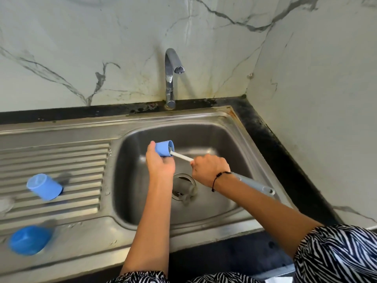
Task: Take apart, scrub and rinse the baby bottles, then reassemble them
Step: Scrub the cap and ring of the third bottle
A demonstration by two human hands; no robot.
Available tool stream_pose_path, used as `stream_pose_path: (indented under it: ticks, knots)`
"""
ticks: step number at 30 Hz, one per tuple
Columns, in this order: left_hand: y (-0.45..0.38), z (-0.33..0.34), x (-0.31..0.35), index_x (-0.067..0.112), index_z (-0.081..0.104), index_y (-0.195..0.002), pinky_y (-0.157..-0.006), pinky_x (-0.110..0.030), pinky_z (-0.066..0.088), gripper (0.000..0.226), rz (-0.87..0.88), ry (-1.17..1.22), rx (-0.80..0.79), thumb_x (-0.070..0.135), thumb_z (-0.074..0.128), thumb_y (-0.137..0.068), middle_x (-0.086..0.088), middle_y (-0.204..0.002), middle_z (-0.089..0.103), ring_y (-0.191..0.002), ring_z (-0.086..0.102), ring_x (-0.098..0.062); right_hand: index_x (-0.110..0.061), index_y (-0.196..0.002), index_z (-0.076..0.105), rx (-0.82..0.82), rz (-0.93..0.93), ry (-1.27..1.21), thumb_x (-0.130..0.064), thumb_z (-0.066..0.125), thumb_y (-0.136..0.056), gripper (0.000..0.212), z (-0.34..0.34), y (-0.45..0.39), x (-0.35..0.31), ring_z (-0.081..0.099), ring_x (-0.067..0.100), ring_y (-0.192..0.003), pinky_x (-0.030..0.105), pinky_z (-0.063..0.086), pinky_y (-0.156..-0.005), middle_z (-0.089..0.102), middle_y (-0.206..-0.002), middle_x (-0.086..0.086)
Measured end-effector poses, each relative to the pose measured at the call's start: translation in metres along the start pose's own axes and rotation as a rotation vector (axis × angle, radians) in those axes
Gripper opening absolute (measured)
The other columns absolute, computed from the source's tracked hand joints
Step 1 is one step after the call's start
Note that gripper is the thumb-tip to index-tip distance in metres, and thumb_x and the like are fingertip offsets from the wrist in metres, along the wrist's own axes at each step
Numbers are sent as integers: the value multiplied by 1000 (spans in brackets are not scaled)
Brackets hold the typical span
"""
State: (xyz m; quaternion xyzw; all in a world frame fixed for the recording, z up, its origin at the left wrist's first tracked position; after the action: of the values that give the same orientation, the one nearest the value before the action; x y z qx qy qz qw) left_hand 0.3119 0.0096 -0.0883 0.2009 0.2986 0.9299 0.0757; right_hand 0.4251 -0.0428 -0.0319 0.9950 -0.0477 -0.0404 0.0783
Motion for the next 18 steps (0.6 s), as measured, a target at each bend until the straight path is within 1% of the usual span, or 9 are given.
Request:
stream_pose_path:
  ticks: [2,3,5,7,9,11,14,16,18]
  knots:
    - [0,9,4,8,53,-92,-97,-33,46,2,56,-46,-78,6,54,-92,-8,-91,56,-82,58,-19,-15,-100,60,-10,37,-180,-31,32,-97,33,-3,-1,2,58,32,-97,34,39,-73,63,-107,11]
    - [1,12,7,7,55,-94,-98,-34,47,3,79,-56,-119,5,55,-92,-9,-93,59,-85,62,-20,-15,-92,59,-19,27,-269,-32,32,-98,32,-5,0,1,57,32,-94,33,40,-74,62,-103,12]
    - [6,18,9,4,55,-96,-88,-34,54,6,72,5,-220,7,57,-91,-12,-102,60,-89,68,-25,-16,-73,48,-57,-79,-340,-31,31,-99,35,-7,3,-6,53,29,-84,33,40,-72,60,-92,12]
    - [6,19,8,4,52,-102,-71,-29,57,11,34,52,-281,8,55,-92,-14,-106,62,-86,70,-26,-16,-67,42,-103,-157,-295,-30,30,-100,38,-4,11,-12,50,27,-80,32,38,-70,60,-90,14]
    - [1,15,3,8,49,-100,-56,-22,53,10,9,26,-239,8,54,-91,-8,-91,63,-68,67,-16,-15,-76,50,-125,-136,-230,-32,28,-100,37,3,17,-6,52,29,-85,32,37,-70,61,-97,14]
    - [-6,7,-4,11,48,-94,-47,-19,46,9,33,-80,-155,13,56,-91,-2,-77,54,-54,57,-11,-13,-99,59,-91,-65,-115,-35,27,-99,39,4,18,4,57,31,-96,33,36,-72,61,-107,12]
    - [-4,12,-12,10,47,-108,-59,-27,48,26,65,-166,-107,32,52,-96,-5,-79,54,-56,57,-16,-14,-105,61,-15,10,-20,-35,27,-99,40,-2,11,14,60,30,-96,31,37,-70,64,-108,10]
    - [-3,16,-16,6,47,-120,-79,-34,49,36,23,-128,-118,34,47,-98,-12,-98,57,-76,60,-25,-14,-102,61,14,42,-46,-34,28,-99,38,-7,8,13,60,30,-94,32,38,-69,64,-106,9]
    - [1,22,-9,7,52,-110,-93,-37,44,21,30,-144,-175,24,49,-97,-14,-107,56,-95,61,-31,-14,-101,59,35,50,-146,-35,28,-99,38,-11,11,11,58,32,-96,33,38,-71,63,-106,11]
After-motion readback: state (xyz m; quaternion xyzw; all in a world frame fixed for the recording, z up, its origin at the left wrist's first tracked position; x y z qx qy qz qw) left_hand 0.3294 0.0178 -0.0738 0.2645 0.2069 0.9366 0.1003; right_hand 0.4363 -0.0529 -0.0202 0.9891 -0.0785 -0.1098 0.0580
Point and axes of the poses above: each hand's wrist, its own y-axis away from the middle knuckle, its own z-axis out of the palm, x = y × z, the point moved 9 cm from there along -y, towards the middle knuckle
